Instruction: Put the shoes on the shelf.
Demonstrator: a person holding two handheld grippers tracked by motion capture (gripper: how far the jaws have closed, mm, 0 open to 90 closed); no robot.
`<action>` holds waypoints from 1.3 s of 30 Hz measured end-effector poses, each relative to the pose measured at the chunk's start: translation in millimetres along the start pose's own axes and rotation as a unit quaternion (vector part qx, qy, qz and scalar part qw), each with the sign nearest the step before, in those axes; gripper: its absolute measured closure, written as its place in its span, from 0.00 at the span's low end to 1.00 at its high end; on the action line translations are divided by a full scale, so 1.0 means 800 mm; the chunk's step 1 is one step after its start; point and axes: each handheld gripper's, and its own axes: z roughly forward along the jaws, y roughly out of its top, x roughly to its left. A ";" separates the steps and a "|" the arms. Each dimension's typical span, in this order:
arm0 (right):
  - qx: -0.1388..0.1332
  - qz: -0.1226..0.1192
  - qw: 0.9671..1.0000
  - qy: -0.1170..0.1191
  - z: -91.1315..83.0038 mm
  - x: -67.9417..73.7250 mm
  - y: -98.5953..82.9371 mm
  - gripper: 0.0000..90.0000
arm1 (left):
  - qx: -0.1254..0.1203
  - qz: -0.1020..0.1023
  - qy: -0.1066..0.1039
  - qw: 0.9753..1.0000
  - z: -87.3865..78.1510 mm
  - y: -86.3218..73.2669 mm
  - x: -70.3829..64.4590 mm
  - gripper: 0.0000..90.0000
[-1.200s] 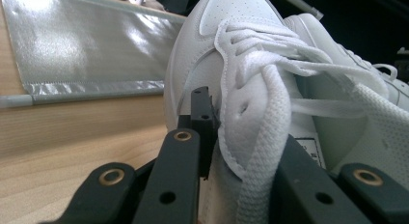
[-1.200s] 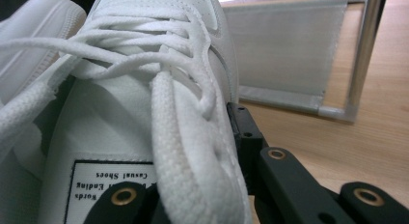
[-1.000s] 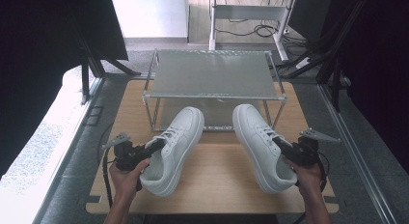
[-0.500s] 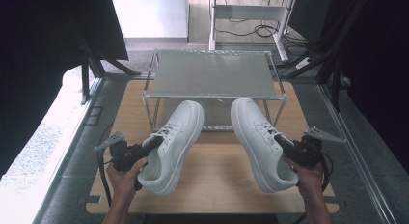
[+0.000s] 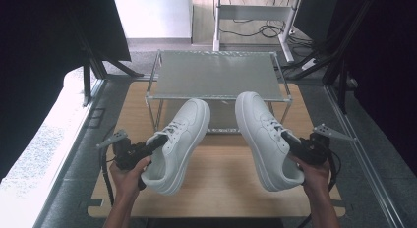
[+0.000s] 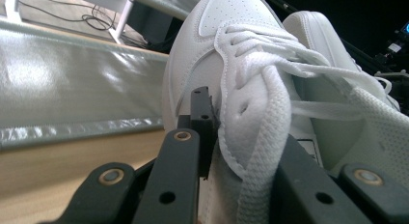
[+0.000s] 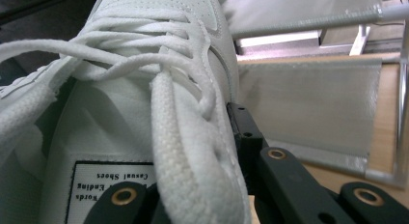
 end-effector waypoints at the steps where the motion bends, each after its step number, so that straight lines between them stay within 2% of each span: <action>1: -0.001 -0.003 1.000 0.003 0.001 0.001 0.003 0.96 | -0.002 0.001 0.000 1.000 0.000 0.003 -0.001 0.92; 8: -0.014 0.009 1.000 0.014 0.008 0.000 0.022 0.96 | -0.025 0.001 -0.013 1.000 0.004 0.030 -0.006 0.92; 12: -0.018 0.018 1.000 0.004 0.014 -0.002 0.036 0.96 | -0.032 0.008 -0.009 0.999 0.010 0.047 -0.007 0.92; 21: -0.016 0.004 1.000 -0.015 0.030 -0.003 0.066 0.96 | -0.037 0.015 -0.002 0.999 0.025 0.075 -0.009 0.92; 28: -0.011 0.002 1.000 -0.024 0.044 -0.004 0.088 0.96 | -0.041 0.016 0.000 0.999 0.037 0.090 -0.010 0.92; 31: -0.009 -0.006 0.999 -0.031 0.050 -0.003 0.098 0.96 | -0.043 0.020 0.004 0.999 0.043 0.097 -0.012 0.92; 36: -0.008 -0.012 0.999 -0.037 0.060 0.001 0.112 0.96 | -0.045 0.017 0.009 0.999 0.052 0.109 -0.012 0.92; 39: -0.007 -0.008 0.999 -0.036 0.066 0.002 0.117 0.96 | -0.047 0.009 0.010 0.999 0.057 0.116 -0.010 0.92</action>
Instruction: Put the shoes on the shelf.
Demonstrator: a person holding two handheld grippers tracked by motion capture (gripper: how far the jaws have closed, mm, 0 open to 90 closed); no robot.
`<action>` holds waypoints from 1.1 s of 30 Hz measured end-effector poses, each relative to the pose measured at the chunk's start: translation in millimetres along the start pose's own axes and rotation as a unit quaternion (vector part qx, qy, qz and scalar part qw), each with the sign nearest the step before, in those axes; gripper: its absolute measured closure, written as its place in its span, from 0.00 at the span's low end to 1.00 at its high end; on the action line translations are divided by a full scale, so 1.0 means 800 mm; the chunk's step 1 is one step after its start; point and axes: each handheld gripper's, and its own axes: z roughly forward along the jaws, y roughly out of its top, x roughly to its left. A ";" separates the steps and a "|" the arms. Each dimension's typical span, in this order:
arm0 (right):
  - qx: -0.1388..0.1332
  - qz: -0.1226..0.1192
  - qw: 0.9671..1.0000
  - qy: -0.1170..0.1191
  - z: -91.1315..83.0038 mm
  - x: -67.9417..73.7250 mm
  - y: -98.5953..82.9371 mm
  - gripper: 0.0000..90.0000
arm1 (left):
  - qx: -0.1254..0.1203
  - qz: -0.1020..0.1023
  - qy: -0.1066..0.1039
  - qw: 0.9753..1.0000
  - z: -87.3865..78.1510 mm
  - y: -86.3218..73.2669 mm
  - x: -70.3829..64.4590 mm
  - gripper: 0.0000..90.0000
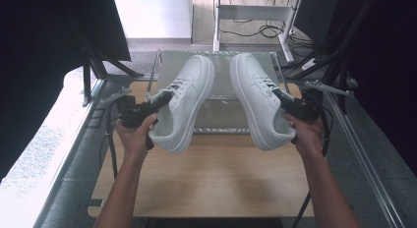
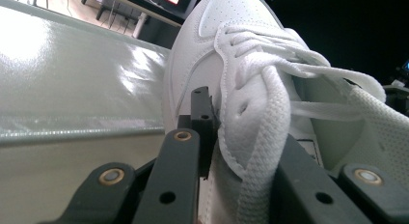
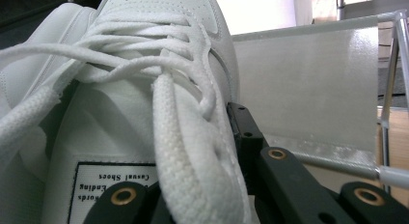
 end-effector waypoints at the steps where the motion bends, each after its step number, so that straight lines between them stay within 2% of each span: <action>1: -0.001 0.001 1.000 0.000 0.004 0.000 0.002 0.96 | 0.000 0.000 0.001 1.000 0.001 0.001 0.000 0.92; 9: 0.007 0.010 1.000 -0.001 0.027 0.001 0.016 0.96 | 0.002 -0.005 0.005 1.000 0.012 0.016 0.004 0.92; 17: 0.007 0.023 1.000 -0.012 0.044 -0.003 0.027 0.96 | 0.013 0.012 0.016 1.000 0.026 0.035 0.004 0.92; 22: 0.008 0.040 0.999 -0.016 0.052 -0.009 0.030 0.96 | 0.018 0.008 0.017 1.000 0.037 0.040 0.007 0.92; 28: 0.010 0.040 0.999 -0.026 0.057 -0.013 0.039 0.96 | 0.023 -0.006 0.018 1.000 0.053 0.043 0.010 0.92; 33: 0.007 0.047 0.998 -0.029 0.062 -0.014 0.047 0.96 | 0.026 -0.003 0.026 0.999 0.065 0.049 0.008 0.92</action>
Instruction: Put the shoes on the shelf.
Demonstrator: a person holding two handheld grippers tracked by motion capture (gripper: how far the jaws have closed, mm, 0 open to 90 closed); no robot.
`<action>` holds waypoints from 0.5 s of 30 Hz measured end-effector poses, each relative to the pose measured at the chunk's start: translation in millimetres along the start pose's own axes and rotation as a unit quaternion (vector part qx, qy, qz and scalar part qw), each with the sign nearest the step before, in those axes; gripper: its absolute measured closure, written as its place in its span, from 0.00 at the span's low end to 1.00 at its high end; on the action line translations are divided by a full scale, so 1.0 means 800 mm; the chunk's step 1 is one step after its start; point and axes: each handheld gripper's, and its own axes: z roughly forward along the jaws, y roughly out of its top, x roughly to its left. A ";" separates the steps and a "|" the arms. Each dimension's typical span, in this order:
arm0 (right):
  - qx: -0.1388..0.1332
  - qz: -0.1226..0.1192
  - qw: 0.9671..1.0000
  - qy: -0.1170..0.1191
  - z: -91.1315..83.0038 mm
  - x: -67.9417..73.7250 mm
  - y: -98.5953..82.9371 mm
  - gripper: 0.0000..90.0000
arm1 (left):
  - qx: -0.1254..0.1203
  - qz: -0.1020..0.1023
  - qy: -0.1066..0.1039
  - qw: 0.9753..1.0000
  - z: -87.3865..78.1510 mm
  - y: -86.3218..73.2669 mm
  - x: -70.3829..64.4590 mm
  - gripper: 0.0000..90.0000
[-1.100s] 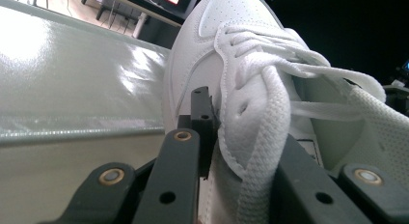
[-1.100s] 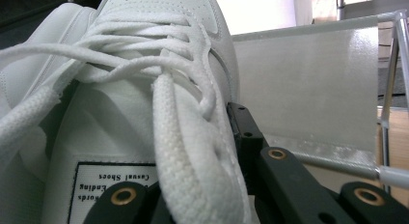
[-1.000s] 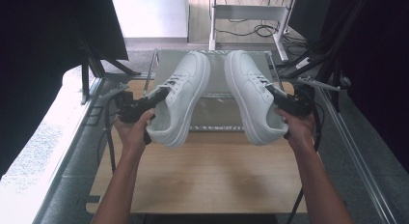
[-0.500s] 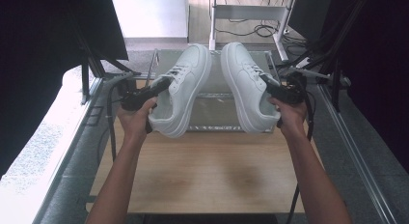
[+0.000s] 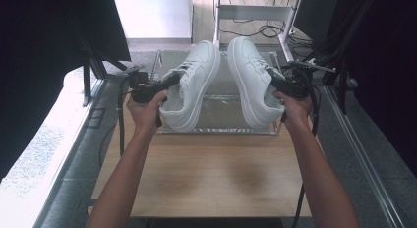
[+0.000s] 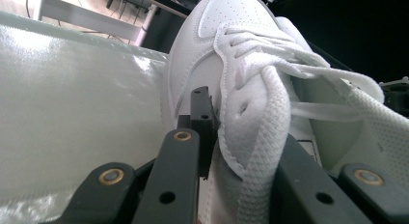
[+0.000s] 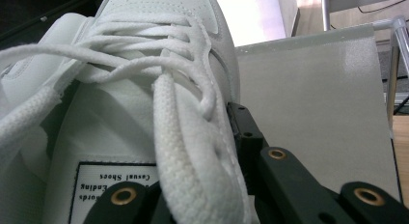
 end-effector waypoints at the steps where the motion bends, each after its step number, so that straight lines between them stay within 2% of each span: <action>1: 0.000 0.002 1.000 -0.001 0.001 0.000 0.001 0.96 | -0.003 -0.002 0.001 1.000 0.002 0.001 -0.001 0.92; 4: 0.001 0.010 1.000 -0.006 0.007 0.002 0.006 0.96 | -0.007 -0.013 0.000 1.000 0.008 0.006 0.001 0.92; 9: 0.003 0.003 1.000 -0.012 0.014 0.005 0.014 0.96 | -0.007 -0.010 0.007 1.000 0.013 0.017 -0.002 0.92; 15: 0.006 0.004 1.000 -0.015 0.023 0.009 0.021 0.96 | -0.012 -0.020 0.014 1.000 0.021 0.026 0.000 0.92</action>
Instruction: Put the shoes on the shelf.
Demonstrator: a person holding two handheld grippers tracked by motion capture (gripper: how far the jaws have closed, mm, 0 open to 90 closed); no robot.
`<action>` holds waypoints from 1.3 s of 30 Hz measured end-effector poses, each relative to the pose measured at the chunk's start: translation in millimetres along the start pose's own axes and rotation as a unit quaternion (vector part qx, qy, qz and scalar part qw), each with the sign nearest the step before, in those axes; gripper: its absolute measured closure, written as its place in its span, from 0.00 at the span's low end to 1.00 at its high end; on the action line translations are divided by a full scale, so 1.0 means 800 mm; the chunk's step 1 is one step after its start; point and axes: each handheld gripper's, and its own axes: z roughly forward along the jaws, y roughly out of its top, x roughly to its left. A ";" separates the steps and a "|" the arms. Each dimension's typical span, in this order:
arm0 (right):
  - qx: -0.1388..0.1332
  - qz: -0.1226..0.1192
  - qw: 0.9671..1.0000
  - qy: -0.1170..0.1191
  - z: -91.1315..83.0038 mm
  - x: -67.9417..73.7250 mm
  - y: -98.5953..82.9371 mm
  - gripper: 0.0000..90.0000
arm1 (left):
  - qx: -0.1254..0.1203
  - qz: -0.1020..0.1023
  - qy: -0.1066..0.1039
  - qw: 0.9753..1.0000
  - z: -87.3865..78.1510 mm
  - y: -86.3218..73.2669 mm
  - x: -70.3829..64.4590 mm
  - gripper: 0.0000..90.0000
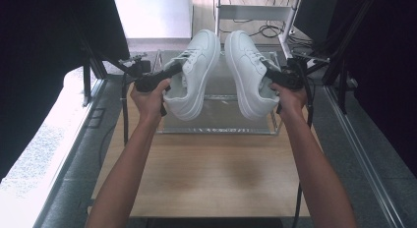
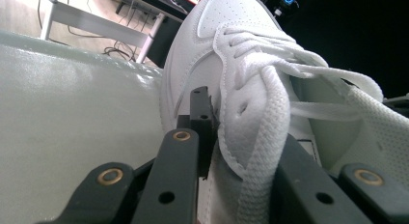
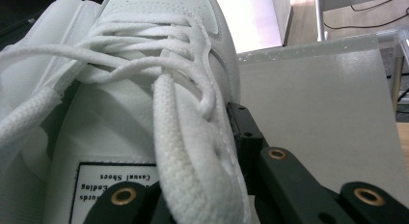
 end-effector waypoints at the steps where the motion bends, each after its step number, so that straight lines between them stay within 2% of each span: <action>1: 0.001 0.002 1.000 0.000 0.002 0.001 0.001 0.96 | 0.000 0.000 0.003 1.000 0.002 0.001 0.000 0.92; 9: 0.005 0.008 1.000 -0.011 0.014 0.009 0.012 0.96 | 0.005 -0.010 0.017 1.000 0.014 0.007 0.004 0.91; 13: 0.008 -0.003 1.000 -0.017 0.020 0.013 0.021 0.96 | 0.000 -0.010 0.028 1.000 0.020 0.016 0.004 0.91; 17: 0.007 0.004 1.000 -0.025 0.029 0.014 0.028 0.96 | -0.002 -0.015 0.040 0.999 0.028 0.025 0.008 0.91; 23: 0.007 0.002 0.999 -0.038 0.038 0.012 0.039 0.96 | 0.004 -0.013 0.052 0.999 0.040 0.031 0.010 0.91; 29: 0.012 0.011 0.999 -0.044 0.047 0.007 0.038 0.96 | 0.017 0.001 0.060 0.998 0.050 0.032 0.009 0.91; 32: 0.018 0.010 0.998 -0.051 0.055 0.005 0.036 0.96 | 0.020 -0.002 0.064 0.998 0.059 0.034 0.011 0.91; 37: 0.021 0.024 0.998 -0.062 0.066 -0.002 0.037 0.96 | 0.027 -0.007 0.076 0.997 0.073 0.038 0.018 0.91; 39: 0.023 0.024 0.997 -0.065 0.069 -0.004 0.037 0.96 | 0.032 -0.003 0.081 0.996 0.078 0.038 0.020 0.91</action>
